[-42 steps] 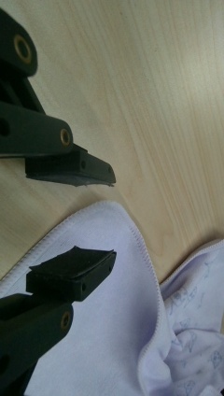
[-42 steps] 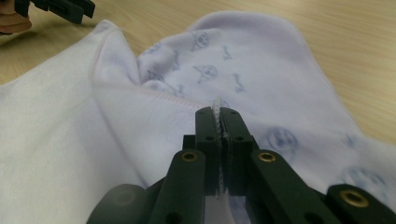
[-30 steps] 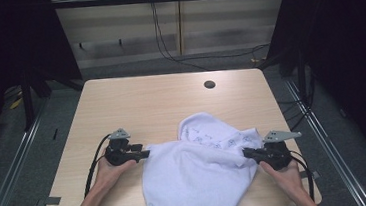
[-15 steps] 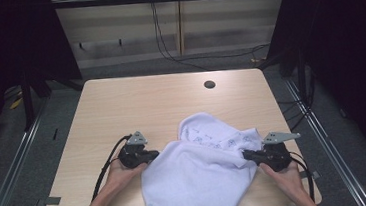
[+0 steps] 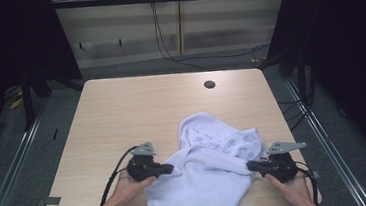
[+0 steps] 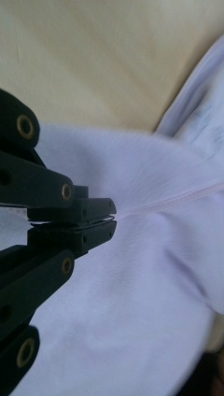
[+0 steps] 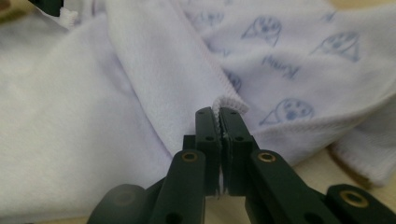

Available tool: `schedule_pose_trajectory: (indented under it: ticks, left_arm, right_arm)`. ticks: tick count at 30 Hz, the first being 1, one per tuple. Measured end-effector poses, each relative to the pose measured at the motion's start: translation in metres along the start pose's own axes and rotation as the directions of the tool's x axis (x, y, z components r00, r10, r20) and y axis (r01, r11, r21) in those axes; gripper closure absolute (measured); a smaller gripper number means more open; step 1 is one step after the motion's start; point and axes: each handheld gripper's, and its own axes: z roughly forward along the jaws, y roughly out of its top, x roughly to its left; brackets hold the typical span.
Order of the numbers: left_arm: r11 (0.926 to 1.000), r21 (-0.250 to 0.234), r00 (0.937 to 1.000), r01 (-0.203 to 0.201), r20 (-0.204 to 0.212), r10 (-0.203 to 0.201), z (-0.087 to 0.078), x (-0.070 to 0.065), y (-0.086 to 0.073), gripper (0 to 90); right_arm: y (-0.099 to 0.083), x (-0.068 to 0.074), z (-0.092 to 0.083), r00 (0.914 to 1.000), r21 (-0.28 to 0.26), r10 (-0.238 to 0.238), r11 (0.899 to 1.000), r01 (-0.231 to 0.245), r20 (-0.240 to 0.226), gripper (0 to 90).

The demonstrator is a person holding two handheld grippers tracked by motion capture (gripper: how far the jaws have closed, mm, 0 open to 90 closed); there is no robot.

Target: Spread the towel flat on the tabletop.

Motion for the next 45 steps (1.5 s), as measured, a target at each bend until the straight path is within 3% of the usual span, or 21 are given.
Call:
schedule_pose_trajectory:
  ticks: [2, 8, 9, 11, 13, 15, 17, 20, 23, 25, 26, 29, 31, 32, 36, 38, 40, 41, 43, 44, 45]
  left_arm:
    - [1.0000, -0.001, 0.9997, -0.004, -0.026, 0.004, 0.004, 0.004, 0.003, 88.4]
    - [0.9967, -0.040, 0.9911, 0.071, -0.110, -0.075, -0.005, 0.032, 0.001, 88.5]
    - [0.9976, -0.033, 0.9892, 0.060, -0.132, -0.064, -0.008, 0.037, 0.002, 88.5]
    - [0.9950, -0.053, 0.9781, 0.085, -0.186, -0.093, -0.013, 0.049, 0.001, 88.5]
    - [0.9900, -0.069, 0.9730, 0.123, -0.188, -0.134, -0.018, 0.062, -0.001, 88.5]
    - [0.9889, -0.076, 0.9640, 0.128, -0.225, -0.142, -0.022, 0.072, -0.001, 88.5]
    - [0.9806, -0.107, 0.9561, 0.164, -0.227, -0.185, -0.027, 0.082, -0.005, 88.5]
    - [0.9782, -0.113, 0.9458, 0.174, -0.257, -0.198, -0.035, 0.096, -0.006, 88.5]
    - [0.9618, -0.165, 0.9294, 0.219, -0.265, -0.257, -0.042, 0.109, -0.011, 88.6]
    - [0.9556, -0.193, 0.9245, 0.222, -0.269, -0.270, -0.050, 0.111, -0.012, 88.7]
    - [0.9480, -0.227, 0.9245, 0.223, -0.259, -0.280, -0.057, 0.112, -0.011, 88.7]
    - [0.9251, -0.318, 0.9220, 0.207, -0.253, -0.293, -0.080, 0.108, -0.004, 88.7]
    - [0.9033, -0.387, 0.9250, 0.186, -0.241, -0.294, -0.097, 0.103, 0.002, 88.8]
    - [0.8966, -0.407, 0.9265, 0.176, -0.240, -0.290, -0.106, 0.100, 0.005, 88.8]
    - [0.8577, -0.493, 0.9329, 0.146, -0.220, -0.285, -0.137, 0.093, 0.022, 88.8]
    - [0.8379, -0.531, 0.9365, 0.125, -0.216, -0.276, -0.151, 0.086, 0.032, 88.8]
    - [0.8205, -0.563, 0.9454, 0.099, -0.204, -0.254, -0.165, 0.078, 0.043, 88.9]
    - [0.8176, -0.570, 0.9490, 0.078, -0.209, -0.236, -0.171, 0.072, 0.050, 88.9]
    - [0.8008, -0.598, 0.9558, 0.034, -0.215, -0.201, -0.185, 0.058, 0.062, 88.8]
    - [0.7938, -0.608, 0.9601, 0.012, -0.215, -0.179, -0.192, 0.051, 0.067, 88.8]
    - [0.7903, -0.613, 0.9599, -0.008, -0.226, -0.165, -0.198, 0.045, 0.072, 88.8]
  right_arm:
    - [0.000, -0.003, 0.009, 1.0000, 0.031, 0.000, 1.000, 0.000, 0.001, 87.8]
    - [0.021, -0.026, 0.033, 0.9991, 0.008, 0.012, 1.000, -0.012, 0.041, 88.4]
    - [0.027, -0.031, 0.039, 0.9988, 0.003, 0.008, 1.000, -0.008, 0.047, 88.4]
    - [0.042, -0.040, 0.053, 0.9984, -0.005, 0.013, 1.000, -0.013, 0.056, 88.4]
    - [0.058, -0.048, 0.069, 0.9981, -0.013, 0.011, 1.000, -0.011, 0.060, 88.5]
    - [0.075, -0.053, 0.086, 0.9980, -0.015, 0.004, 1.000, -0.003, 0.063, 88.4]
    - [0.090, -0.057, 0.102, 0.9976, -0.021, 0.016, 1.000, -0.015, 0.067, 88.5]
    - [0.111, -0.061, 0.124, 0.9968, -0.029, 0.021, 0.999, -0.019, 0.077, 88.5]
    - [0.129, -0.061, 0.140, 0.9960, -0.022, 0.022, 1.000, -0.020, 0.087, 88.5]
    - [0.136, -0.062, 0.144, 0.9960, -0.038, 0.032, 0.999, -0.029, 0.083, 88.6]
    - [0.137, -0.064, 0.144, 0.9963, -0.065, 0.042, 0.997, -0.038, 0.075, 88.5]
    - [0.145, -0.070, 0.131, 0.9956, -0.119, 0.070, 0.991, -0.062, 0.063, 88.5]
    - [0.151, -0.074, 0.115, 0.9951, -0.193, 0.092, 0.978, -0.084, 0.036, 88.6]
    - [0.155, -0.075, 0.105, 0.9949, -0.218, 0.093, 0.972, -0.083, 0.038, 88.6]
    - [0.174, -0.076, 0.062, 0.9946, -0.293, 0.084, 0.954, -0.063, 0.061, 88.5]
    - [0.186, -0.074, 0.037, 0.9954, -0.341, 0.077, 0.939, -0.054, 0.057, 88.5]
    - [0.197, -0.072, 0.012, 0.9959, -0.386, 0.063, 0.922, -0.033, 0.065, 88.6]
    - [0.203, -0.070, 0.001, 0.9964, -0.404, 0.060, 0.914, -0.030, 0.060, 88.5]
    - [0.215, -0.064, -0.023, 0.9960, -0.427, 0.028, 0.904, 0.011, 0.085, 88.5]
    - [0.220, -0.060, -0.035, 0.9959, -0.445, 0.017, 0.895, 0.024, 0.088, 88.5]
    - [0.223, -0.057, -0.047, 0.9962, -0.473, 0.009, 0.881, 0.033, 0.086, 88.5]
